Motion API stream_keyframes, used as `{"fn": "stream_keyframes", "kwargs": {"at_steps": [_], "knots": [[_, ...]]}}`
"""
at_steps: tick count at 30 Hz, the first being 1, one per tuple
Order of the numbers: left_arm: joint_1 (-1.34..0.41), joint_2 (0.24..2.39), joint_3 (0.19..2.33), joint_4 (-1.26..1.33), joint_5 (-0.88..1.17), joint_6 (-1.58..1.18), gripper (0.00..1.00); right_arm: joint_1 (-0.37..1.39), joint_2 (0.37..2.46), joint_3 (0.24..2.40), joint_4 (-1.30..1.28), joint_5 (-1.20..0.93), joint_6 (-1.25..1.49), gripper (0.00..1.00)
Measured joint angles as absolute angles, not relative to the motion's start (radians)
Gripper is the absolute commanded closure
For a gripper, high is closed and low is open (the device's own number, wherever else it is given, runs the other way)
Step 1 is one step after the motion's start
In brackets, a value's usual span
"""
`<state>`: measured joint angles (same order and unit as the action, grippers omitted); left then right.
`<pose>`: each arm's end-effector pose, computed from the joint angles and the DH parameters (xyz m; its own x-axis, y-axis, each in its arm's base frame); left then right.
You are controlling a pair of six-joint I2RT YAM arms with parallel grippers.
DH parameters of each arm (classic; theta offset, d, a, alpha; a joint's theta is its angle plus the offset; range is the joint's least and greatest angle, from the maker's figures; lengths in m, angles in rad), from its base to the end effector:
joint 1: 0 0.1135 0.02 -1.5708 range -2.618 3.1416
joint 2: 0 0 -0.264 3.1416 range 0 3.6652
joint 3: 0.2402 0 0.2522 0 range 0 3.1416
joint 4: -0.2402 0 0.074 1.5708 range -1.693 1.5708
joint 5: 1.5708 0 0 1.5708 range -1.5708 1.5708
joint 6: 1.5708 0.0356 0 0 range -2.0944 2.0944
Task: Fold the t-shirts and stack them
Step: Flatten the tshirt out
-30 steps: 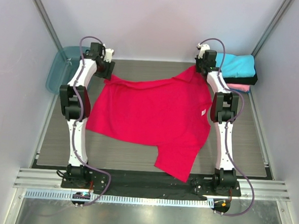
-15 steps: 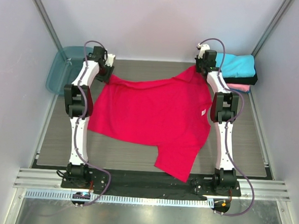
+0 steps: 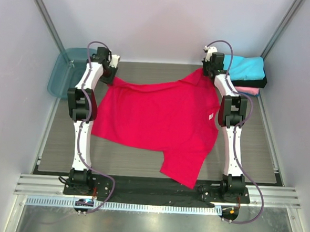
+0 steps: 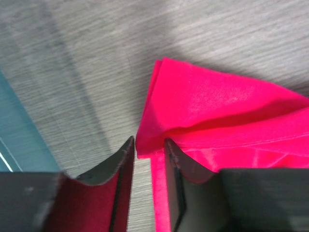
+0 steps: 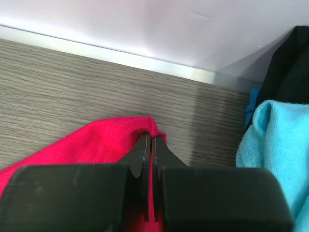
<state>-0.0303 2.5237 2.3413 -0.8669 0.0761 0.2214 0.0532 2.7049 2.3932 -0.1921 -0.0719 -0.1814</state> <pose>0.5412 -0.0191 0.1861 -0.8306 0.2442 -0.5005 0.2567 0.9654 0.0451 0.6057 0.0348 0.1543 -0.4533 -0.2043 -0.8676 -0.2009 0.9717 -0.1239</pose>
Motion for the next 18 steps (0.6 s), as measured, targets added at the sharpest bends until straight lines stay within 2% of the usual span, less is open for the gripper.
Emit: {"fn": "stream_keyframes", "kwargs": {"at_steps": [5, 6, 7, 18], "knots": [[-0.03, 2.539, 2.341, -0.89, 0.088, 0.216, 0.82, 0.056, 2.705, 2.393, -0.192, -0.07, -0.182, 0.99], [-0.03, 2.543, 2.341, -0.893, 0.091, 0.216, 0.93, 0.057, 2.705, 2.393, -0.192, -0.07, -0.182, 0.99], [-0.03, 2.546, 2.341, -0.892, 0.095, 0.211, 0.99, 0.057, 2.705, 2.393, -0.192, -0.069, -0.182, 0.99], [-0.023, 2.546, 2.352, -0.887, 0.086, 0.214, 1.0, 0.059, 2.704, 2.394, -0.192, -0.059, -0.205, 0.99]]}}
